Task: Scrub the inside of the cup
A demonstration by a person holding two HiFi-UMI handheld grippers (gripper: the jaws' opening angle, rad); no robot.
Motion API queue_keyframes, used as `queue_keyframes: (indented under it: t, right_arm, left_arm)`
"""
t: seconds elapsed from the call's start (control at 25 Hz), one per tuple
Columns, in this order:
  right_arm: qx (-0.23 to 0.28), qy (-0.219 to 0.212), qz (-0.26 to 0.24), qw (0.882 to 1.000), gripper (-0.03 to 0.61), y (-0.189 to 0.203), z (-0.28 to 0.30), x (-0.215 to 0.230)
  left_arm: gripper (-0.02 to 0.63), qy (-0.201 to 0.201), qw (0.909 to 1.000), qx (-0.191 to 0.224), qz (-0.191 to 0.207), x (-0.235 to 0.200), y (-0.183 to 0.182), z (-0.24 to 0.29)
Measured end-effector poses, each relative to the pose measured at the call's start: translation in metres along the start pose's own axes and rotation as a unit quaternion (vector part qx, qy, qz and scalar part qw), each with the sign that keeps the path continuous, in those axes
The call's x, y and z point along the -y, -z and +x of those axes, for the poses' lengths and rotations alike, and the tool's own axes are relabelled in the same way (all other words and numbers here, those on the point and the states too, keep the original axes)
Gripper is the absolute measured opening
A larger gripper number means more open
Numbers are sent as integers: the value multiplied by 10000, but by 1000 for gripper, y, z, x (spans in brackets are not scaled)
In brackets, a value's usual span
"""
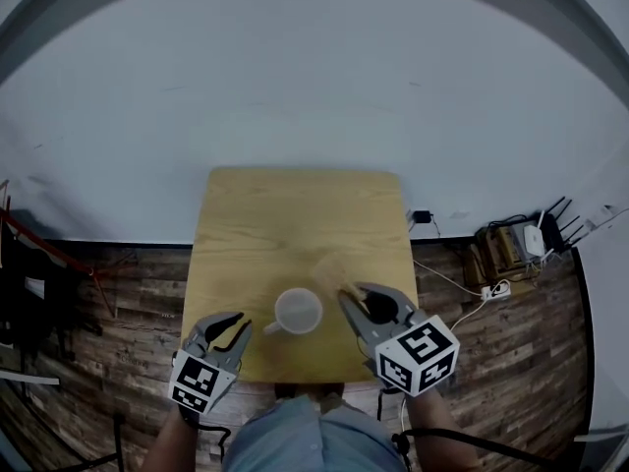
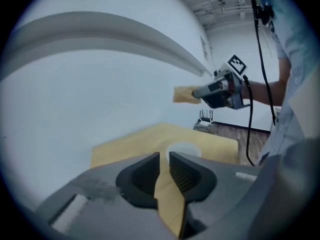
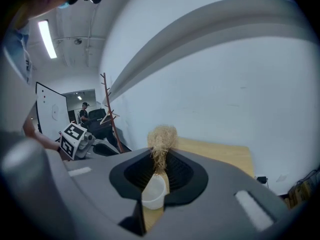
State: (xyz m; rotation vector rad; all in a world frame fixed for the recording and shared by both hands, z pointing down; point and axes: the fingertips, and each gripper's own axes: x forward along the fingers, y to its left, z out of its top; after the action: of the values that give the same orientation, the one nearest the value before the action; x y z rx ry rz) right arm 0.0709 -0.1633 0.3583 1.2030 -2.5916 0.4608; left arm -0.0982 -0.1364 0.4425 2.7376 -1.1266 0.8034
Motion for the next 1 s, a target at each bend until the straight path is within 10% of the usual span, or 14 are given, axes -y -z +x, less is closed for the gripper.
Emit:
queue_keyframes:
  t: [0.44,1.0]
  right_arm:
    - [767,229,-718,9942,55,-55,-10,-7]
    - [856,345,-775,9927,55,-58,-15,-10]
  left_arm:
    - [21,-1434,9703,1611,-1092,-20,-142,-15]
    - [21,-1727,9632,1848,-911,-13,-168,-14]
